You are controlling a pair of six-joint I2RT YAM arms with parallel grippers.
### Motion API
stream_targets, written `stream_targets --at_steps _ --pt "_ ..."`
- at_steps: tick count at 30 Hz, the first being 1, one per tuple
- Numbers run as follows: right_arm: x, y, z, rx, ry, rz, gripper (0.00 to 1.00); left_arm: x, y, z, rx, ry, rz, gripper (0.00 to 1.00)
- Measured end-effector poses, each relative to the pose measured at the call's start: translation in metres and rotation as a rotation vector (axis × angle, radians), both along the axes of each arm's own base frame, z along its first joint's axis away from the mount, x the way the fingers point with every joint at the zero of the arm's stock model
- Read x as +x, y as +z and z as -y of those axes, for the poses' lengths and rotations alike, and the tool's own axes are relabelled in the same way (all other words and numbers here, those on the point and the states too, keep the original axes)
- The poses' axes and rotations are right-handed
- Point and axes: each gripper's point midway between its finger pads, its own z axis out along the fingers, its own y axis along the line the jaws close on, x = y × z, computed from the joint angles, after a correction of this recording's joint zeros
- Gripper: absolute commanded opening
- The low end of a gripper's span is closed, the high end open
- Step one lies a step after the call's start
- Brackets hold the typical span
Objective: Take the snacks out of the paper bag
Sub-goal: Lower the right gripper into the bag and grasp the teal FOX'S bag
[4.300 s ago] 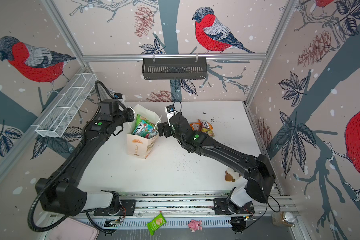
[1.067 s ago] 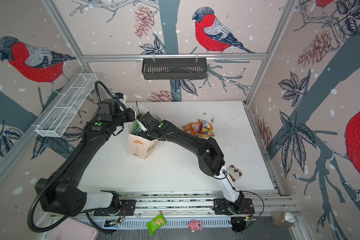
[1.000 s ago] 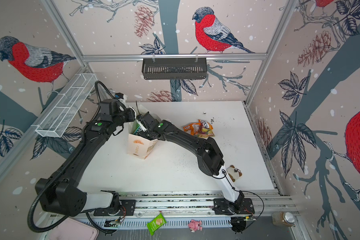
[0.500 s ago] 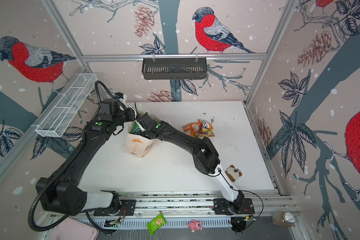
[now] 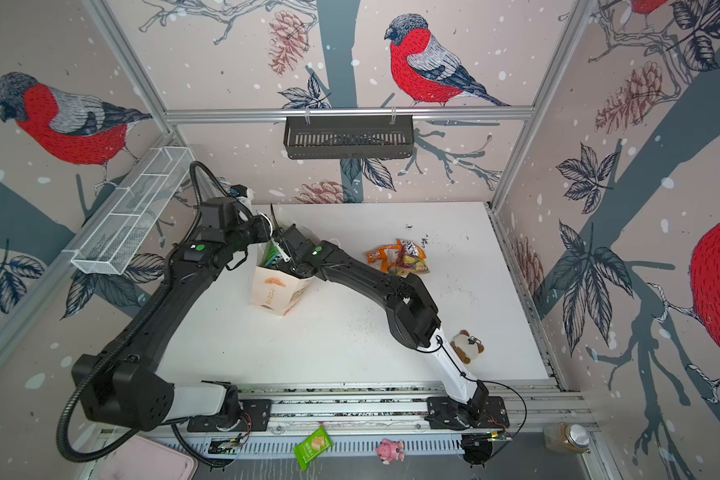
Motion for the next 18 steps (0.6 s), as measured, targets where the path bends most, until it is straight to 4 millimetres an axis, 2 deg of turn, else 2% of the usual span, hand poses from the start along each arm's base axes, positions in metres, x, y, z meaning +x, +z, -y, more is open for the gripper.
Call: stream_targets --at_steps 18 --pt "0.011 0.051 0.03 -0.003 -0.093 0.099 0.0 0.0 -0.001 0.001 -0.003 -0.002 -0.004 0.0"
